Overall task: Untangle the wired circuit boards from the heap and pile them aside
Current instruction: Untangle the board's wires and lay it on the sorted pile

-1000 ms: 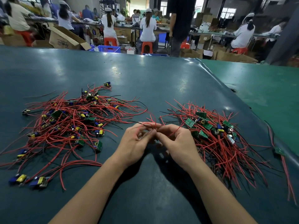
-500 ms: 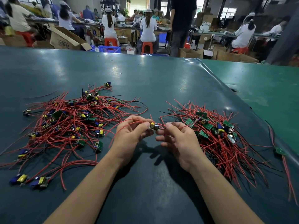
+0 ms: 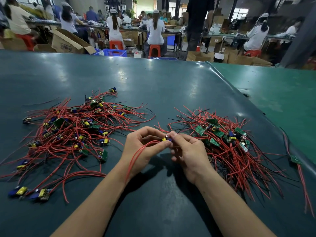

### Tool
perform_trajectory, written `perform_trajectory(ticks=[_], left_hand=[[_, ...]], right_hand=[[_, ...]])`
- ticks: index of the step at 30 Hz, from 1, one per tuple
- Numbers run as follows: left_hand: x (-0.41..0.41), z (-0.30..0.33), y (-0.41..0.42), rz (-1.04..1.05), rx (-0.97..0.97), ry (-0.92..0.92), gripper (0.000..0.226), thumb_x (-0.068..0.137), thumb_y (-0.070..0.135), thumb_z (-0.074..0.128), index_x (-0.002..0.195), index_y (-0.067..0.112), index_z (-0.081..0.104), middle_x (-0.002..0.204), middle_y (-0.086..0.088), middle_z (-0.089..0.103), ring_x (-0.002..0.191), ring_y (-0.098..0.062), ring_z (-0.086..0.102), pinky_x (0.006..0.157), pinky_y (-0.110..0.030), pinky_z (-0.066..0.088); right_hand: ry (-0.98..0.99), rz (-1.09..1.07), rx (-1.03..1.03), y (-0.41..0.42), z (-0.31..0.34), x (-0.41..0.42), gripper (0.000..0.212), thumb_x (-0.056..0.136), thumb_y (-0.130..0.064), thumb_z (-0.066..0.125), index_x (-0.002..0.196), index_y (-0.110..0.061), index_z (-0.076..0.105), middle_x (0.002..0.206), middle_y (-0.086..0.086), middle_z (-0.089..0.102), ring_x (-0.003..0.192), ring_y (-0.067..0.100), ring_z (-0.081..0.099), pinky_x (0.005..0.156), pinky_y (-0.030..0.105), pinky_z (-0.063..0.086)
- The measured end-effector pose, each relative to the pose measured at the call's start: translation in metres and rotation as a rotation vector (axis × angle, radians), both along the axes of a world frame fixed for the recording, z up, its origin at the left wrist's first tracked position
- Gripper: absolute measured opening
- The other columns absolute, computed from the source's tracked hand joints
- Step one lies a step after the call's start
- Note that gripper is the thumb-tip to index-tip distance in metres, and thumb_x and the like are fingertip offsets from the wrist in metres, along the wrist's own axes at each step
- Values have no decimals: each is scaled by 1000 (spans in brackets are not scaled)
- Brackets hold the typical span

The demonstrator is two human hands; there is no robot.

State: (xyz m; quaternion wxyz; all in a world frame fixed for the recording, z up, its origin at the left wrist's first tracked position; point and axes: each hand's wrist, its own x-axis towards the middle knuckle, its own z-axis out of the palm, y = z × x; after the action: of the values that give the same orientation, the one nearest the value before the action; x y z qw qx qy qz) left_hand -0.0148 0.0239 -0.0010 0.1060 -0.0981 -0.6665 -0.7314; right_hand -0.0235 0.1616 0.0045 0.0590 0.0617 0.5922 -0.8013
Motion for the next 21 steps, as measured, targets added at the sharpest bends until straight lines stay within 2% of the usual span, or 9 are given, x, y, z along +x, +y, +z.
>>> perform_trajectory(ticks=[3,5,8,12,17,21], left_hand=[[-1,-1,1,-4,41,-5,22,69,-11,78,81,2,66,82,-5,76,77,-12,71,71,-18,54],[-2,0,1,-15,110,-12,23,66,-9,79,81,2,65,84,-6,76,79,-13,71,73,-19,54],[-3,1,-2,-65,201,-34,26,59,-3,85,77,11,71,85,-10,75,80,-18,70,76,-23,55],[-5,-1,-5,-38,189,-65,20,60,5,83,75,15,74,83,-10,74,76,-18,66,78,-26,54],[-5,0,-6,-56,205,-73,21,60,6,83,77,16,76,84,-9,74,79,-18,68,79,-26,54],[-1,3,-4,-132,204,-84,22,55,12,87,74,17,76,82,-9,74,77,-19,67,81,-30,54]], right_hand=[[13,-1,-49,3,1,-2,25,94,-20,64,72,-13,71,54,-4,50,40,5,38,35,18,31],[12,27,-122,4,4,-3,21,94,-21,62,77,-12,68,55,-3,49,40,6,35,35,18,29],[-1,64,-173,3,6,-3,27,94,-22,61,70,-15,70,56,-1,49,40,7,35,35,17,27],[8,-31,-134,4,6,-5,24,93,-20,64,71,-13,71,54,-3,51,39,5,36,34,16,28],[-8,11,-354,8,6,-7,25,97,-22,54,76,-12,63,53,-5,45,37,4,34,32,16,26],[-17,-14,-347,7,7,-10,30,97,-24,53,73,-9,62,48,-6,37,35,4,29,31,15,22]])
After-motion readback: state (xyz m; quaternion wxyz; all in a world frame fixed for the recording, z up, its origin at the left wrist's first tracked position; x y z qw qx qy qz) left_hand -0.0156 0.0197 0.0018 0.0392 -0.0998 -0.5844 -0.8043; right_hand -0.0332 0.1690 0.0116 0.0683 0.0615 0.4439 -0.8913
